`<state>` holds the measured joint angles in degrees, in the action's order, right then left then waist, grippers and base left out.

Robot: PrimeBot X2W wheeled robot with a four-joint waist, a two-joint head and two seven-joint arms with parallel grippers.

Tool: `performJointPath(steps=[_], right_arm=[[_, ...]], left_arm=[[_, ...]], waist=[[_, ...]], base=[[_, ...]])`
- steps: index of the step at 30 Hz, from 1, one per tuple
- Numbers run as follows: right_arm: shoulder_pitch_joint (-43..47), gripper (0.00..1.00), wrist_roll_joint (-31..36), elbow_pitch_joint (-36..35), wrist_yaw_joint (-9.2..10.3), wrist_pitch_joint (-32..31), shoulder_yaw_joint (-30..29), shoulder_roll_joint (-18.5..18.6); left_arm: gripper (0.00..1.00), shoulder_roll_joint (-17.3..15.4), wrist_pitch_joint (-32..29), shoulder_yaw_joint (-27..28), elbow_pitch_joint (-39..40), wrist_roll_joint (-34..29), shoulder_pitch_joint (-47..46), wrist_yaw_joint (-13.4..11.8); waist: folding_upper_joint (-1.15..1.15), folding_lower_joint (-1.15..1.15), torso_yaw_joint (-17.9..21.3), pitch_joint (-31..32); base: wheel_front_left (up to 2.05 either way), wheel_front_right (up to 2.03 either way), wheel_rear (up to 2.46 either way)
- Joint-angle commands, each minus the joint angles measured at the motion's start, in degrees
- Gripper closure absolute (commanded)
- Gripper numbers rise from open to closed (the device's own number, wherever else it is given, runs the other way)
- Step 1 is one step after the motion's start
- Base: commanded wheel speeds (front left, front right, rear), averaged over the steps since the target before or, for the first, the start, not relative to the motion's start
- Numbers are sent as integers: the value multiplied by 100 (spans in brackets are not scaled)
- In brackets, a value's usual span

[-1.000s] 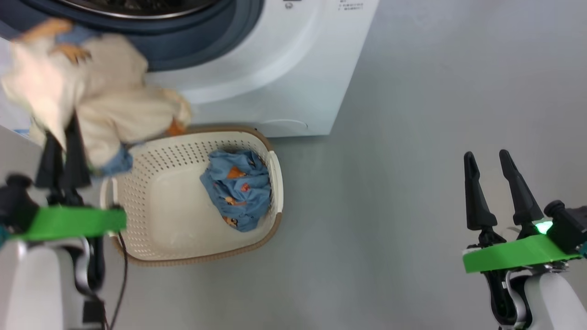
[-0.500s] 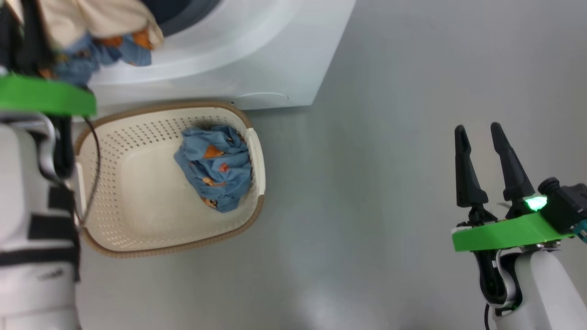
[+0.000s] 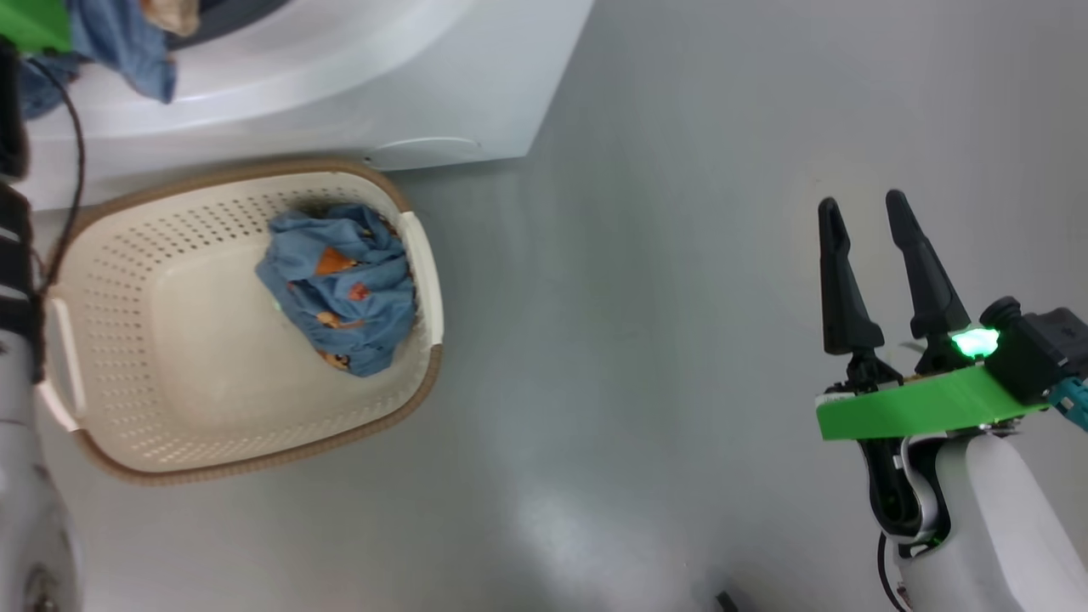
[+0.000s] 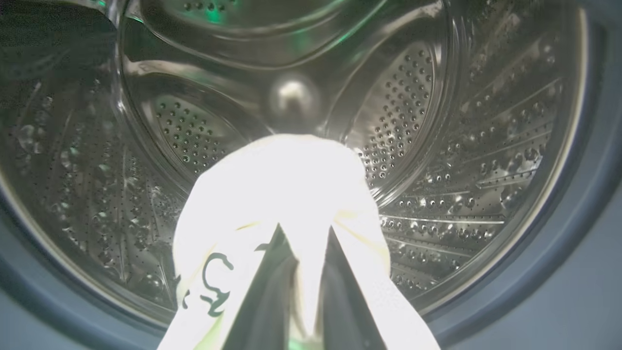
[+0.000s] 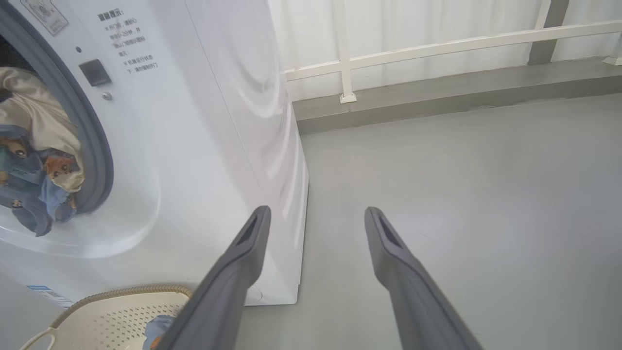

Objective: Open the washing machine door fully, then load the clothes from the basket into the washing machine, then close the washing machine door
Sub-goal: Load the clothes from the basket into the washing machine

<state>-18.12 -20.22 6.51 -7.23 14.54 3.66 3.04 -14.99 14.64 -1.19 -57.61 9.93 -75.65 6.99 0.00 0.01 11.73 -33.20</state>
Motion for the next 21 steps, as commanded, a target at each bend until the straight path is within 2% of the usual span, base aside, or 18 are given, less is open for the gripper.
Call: performJointPath(steps=[1,6,9,21], right_arm=[[-15,0,-41,-129,-25,46,140,-9],[-64,0,-205,-146,-25,46,268,-14],[-80,0,-277,-148,-25,46,297,-14],[-48,0,-400,-169,-25,46,376,-15]], left_arm=[[100,-296,30,27,9,-65,-152,-51],[100,-455,33,-65,-500,-165,-614,-127],[100,-523,34,-6,-440,-124,-840,-172],[100,-704,35,322,1010,-127,-655,-157]], waist=[[0,0,141,-117],[0,0,340,-242],[0,0,437,-309],[0,0,658,-372]], base=[[0,0,0],[0,0,0],[0,0,0],[0,0,0]])
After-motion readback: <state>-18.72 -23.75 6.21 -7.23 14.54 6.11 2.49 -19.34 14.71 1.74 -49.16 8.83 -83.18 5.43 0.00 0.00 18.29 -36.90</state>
